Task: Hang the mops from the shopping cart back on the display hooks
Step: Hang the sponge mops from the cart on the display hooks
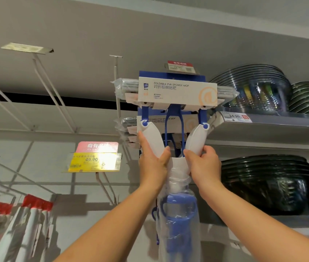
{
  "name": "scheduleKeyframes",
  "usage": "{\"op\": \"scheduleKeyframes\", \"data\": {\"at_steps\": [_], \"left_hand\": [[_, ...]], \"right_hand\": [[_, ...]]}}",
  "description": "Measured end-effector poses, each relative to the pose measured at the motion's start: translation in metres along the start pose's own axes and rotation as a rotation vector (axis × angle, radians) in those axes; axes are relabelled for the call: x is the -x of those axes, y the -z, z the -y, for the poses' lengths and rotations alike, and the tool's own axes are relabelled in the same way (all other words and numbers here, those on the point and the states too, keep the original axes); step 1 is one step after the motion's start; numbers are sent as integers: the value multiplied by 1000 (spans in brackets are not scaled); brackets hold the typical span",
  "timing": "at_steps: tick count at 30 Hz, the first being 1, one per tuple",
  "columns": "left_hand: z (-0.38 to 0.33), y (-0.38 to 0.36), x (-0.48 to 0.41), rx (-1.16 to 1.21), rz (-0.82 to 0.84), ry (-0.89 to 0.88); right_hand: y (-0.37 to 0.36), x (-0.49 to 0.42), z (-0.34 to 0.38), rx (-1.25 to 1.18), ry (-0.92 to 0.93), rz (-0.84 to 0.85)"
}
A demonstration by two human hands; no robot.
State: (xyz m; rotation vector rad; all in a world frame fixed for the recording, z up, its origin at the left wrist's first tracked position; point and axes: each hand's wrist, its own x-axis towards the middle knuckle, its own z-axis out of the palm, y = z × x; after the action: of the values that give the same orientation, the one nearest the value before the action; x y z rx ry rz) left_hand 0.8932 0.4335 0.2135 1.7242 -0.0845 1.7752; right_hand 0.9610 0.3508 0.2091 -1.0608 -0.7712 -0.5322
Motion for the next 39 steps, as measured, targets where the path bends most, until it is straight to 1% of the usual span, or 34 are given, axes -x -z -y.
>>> {"op": "scheduleKeyframes", "data": {"at_steps": [3,5,8,11,13,17,22,25,29,31,36,39], "left_hand": [[2,7,-3,48,33,0],[3,8,-6,48,41,15],[4,6,-10,40,75,73],[4,5,-10,97,145,160],[4,2,-9,118,158,201],[3,-5,-8,141,146,211],[2,-5,3,109,11,86],[-3,-1,6,60,-25,45],[-3,2,2,-31,31,117],[-1,1,-2,-47,29,139],[18,-11,-10,-42,63,222],[27,-12,-9,-25,56,248]], "right_hand": [[0,4,1,1,37,-15],[0,5,4,8,27,4],[0,5,8,25,28,-1],[3,7,8,76,79,-18],[7,7,8,101,103,-28],[11,6,8,117,120,-54],[11,5,2,33,73,-29],[9,5,1,-21,8,12],[6,2,-1,-27,-42,64],[3,0,0,-7,-46,66],[-1,-1,-9,124,-35,7],[-1,-3,-10,192,-9,45]]}}
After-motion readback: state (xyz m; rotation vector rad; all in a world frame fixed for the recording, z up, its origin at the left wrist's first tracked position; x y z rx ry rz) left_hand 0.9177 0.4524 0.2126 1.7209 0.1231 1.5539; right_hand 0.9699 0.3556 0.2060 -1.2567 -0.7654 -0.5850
